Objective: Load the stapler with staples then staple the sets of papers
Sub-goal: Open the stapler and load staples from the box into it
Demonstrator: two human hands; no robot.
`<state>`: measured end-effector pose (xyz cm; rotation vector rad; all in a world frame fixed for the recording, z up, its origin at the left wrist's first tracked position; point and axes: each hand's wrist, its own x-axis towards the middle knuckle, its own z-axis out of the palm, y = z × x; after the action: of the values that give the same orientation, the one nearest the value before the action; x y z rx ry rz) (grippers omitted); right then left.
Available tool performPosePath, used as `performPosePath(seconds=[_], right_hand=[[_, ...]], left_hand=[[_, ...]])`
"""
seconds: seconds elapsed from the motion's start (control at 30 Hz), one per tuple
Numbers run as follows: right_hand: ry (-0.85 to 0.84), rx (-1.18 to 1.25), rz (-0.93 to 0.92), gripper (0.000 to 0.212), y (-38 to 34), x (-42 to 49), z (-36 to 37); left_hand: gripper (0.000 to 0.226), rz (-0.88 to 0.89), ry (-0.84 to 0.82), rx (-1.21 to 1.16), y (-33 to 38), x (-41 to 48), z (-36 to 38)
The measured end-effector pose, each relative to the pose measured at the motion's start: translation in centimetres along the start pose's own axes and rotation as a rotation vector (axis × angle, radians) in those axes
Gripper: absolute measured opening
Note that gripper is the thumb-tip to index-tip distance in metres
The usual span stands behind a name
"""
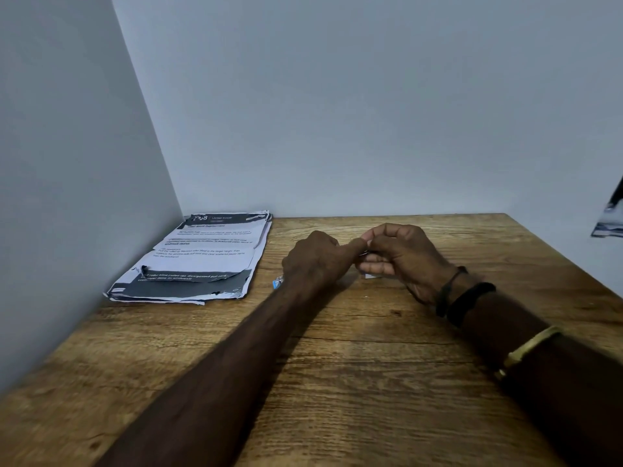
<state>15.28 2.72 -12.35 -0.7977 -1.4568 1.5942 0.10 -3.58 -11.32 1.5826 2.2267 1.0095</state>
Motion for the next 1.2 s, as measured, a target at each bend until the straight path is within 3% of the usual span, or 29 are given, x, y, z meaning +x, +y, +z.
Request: performPosePath(seconds=[0.67,0.87,1.0,1.13,1.2], right_hand=[[0.049,-0.026,0.0,0.021,-0.3,-0.4,0.2],[0.115,0.005,0.038,0.013,-0.6,-0.3,-0.5],[0.154,0.071,0.081,0.01,-0.9,-0.2,-1.3],[0.14,0.095,0.102,0.01,-0.7,0.0,-1.3],[0.111,0.092,0.091,0.01,-0.7,-0.1,-1.4]], left_hand=[[0.061,-0.002,-0.046,-0.045,0.3,-0.3,-0.6],[0.04,0.182,-0.022,-0.161,0.0,-0.9,-1.4],[0.039,0.282,-0.031,-0.212,-0.5,-0.9,-1.5],[0.017,0.363,-0.012,-0.107,-1.3,-1.0,-0.7],[0.017,0.414,-0.014,-0.08,-1.7,-0.9,-0.6]])
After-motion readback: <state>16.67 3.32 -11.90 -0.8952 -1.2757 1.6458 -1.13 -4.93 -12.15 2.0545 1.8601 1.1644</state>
